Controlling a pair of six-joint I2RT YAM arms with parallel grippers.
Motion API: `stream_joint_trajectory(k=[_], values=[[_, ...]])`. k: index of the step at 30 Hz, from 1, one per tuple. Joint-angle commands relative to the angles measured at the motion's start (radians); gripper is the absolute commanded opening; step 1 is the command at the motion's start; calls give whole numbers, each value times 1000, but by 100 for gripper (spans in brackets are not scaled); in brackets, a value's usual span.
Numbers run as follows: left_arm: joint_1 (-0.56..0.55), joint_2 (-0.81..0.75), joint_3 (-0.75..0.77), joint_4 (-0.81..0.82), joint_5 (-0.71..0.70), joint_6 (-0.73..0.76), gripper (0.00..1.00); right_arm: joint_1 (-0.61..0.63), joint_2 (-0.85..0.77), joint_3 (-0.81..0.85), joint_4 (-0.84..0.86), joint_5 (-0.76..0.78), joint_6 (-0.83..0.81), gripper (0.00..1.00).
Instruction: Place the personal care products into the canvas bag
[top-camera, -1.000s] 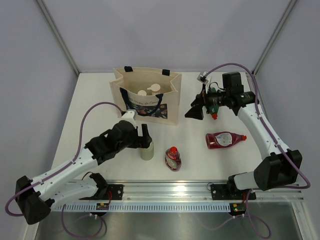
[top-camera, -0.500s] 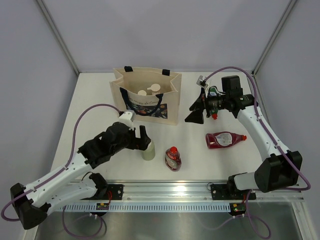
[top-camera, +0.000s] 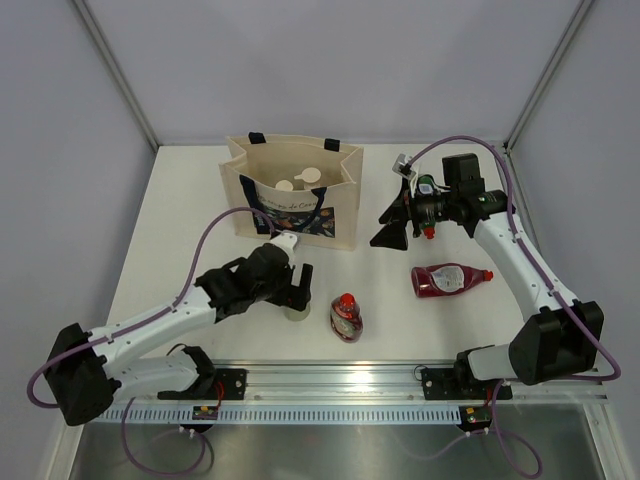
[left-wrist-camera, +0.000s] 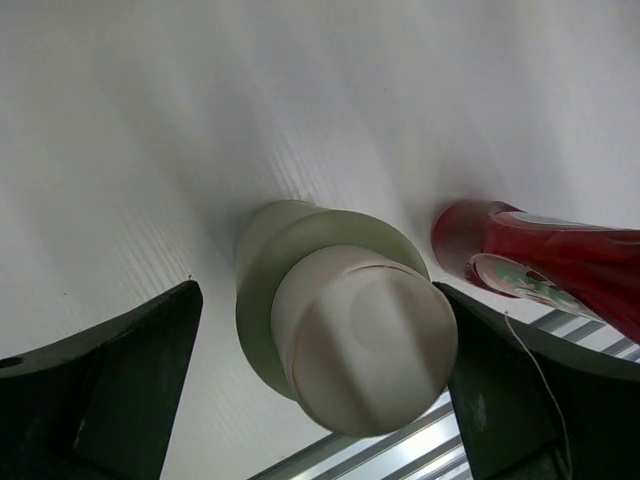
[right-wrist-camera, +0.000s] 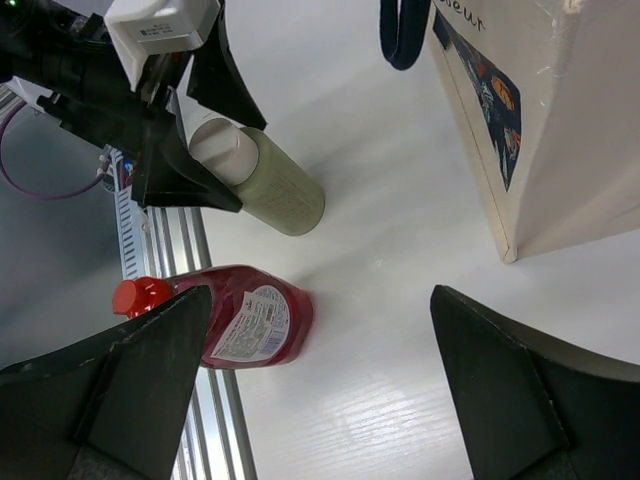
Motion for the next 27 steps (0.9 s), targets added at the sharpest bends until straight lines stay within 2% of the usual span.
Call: stream_joint_trajectory(k=[1, 5, 14, 21, 25, 26, 27], values=[[-27, 47, 46, 51, -62, 29, 99, -8, -13, -5, 11, -38, -27, 99], [-55, 59, 33, 80, -99, 18, 99, -8, -5, -11, 9, -44, -32, 99], [-62, 56, -4, 195, -144, 31, 79, -8, 6, -17, -15, -55, -73, 100], [-62, 78, 26, 160, -101, 48, 51, -8, 10, -14, -29, -55, -89, 100], [-62, 58, 45, 129, -105, 58, 28, -8, 12, -12, -50, -59, -118, 100], [-62, 53, 52, 121, -108, 60, 17, -8, 12, -14, -61, -64, -133, 99], [-61, 48, 63, 111, -113, 60, 12, -8, 13, -14, -66, -70, -144, 100]])
